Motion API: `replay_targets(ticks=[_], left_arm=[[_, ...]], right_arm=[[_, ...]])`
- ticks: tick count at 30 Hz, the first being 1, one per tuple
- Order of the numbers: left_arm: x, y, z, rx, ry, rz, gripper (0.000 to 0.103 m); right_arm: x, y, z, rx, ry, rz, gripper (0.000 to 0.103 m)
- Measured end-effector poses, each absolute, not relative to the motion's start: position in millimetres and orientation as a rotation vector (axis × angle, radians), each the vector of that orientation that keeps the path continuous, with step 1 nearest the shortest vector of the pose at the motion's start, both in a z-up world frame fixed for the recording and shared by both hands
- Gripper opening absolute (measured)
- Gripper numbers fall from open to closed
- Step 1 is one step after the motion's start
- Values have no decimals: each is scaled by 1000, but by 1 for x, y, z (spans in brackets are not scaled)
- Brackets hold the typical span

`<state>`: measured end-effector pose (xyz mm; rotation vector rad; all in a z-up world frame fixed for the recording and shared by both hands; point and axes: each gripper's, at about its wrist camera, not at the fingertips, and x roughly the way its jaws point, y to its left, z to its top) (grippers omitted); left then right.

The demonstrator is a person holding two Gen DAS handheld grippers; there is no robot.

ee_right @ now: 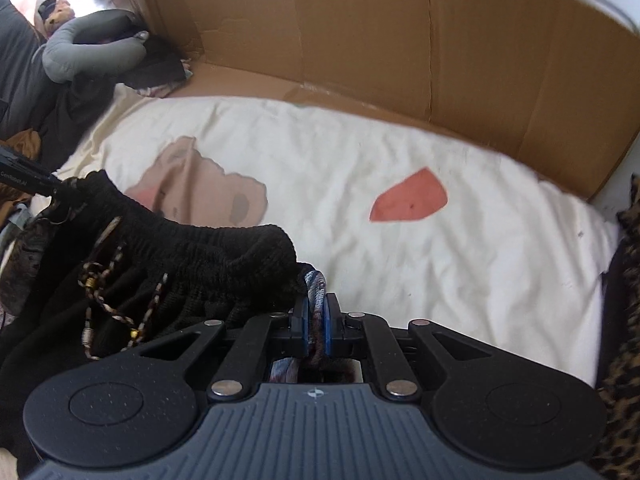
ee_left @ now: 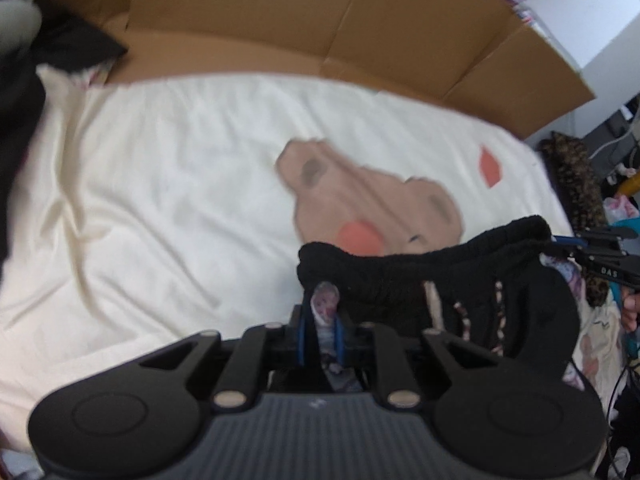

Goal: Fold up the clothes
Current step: 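Close the right tool on the black waistband beside the left tool, then lift the black shorts by the waistband with both tools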

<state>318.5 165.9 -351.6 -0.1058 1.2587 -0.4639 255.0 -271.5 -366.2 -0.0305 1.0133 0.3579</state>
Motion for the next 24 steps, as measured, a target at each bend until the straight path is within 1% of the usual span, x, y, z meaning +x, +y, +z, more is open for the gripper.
replay_targets(ticks=[1, 2, 3, 5, 6, 7, 8, 10, 11, 14, 18, 24], left_arm=[[319, 168, -354, -108, 1271, -452, 29], [319, 171, -354, -110, 1280, -440, 32], [319, 173, -355, -113, 1288, -429, 37], [319, 177, -351, -119, 1290, -420, 40], [319, 178, -348, -122, 1287, -417, 42], [320, 178, -344, -126, 1282, -415, 45], [321, 179, -340, -130, 1277, -413, 47], [325, 177, -333, -146, 1258, -415, 56], [327, 176, -329, -155, 1248, -416, 57], [335, 171, -332, -178, 1248, -415, 58], [342, 167, -352, -190, 1282, -379, 58], [341, 167, -370, -236, 1339, -400, 48]], right_arm=[[256, -272, -372, -27, 1017, 355, 7], [256, -274, -377, -23, 1025, 353, 10], [257, -275, -382, -21, 1039, 356, 12], [259, -280, -384, -12, 1045, 356, 25], [260, -283, -385, -8, 1046, 356, 29], [261, -286, -384, 6, 1042, 359, 37], [262, -290, -382, 21, 1036, 364, 39], [265, -295, -379, 50, 1026, 372, 40], [267, -298, -377, 65, 1021, 373, 41], [274, -303, -376, 109, 1009, 382, 44], [285, -303, -384, 157, 1016, 396, 45], [298, -292, -406, 179, 1063, 421, 45]])
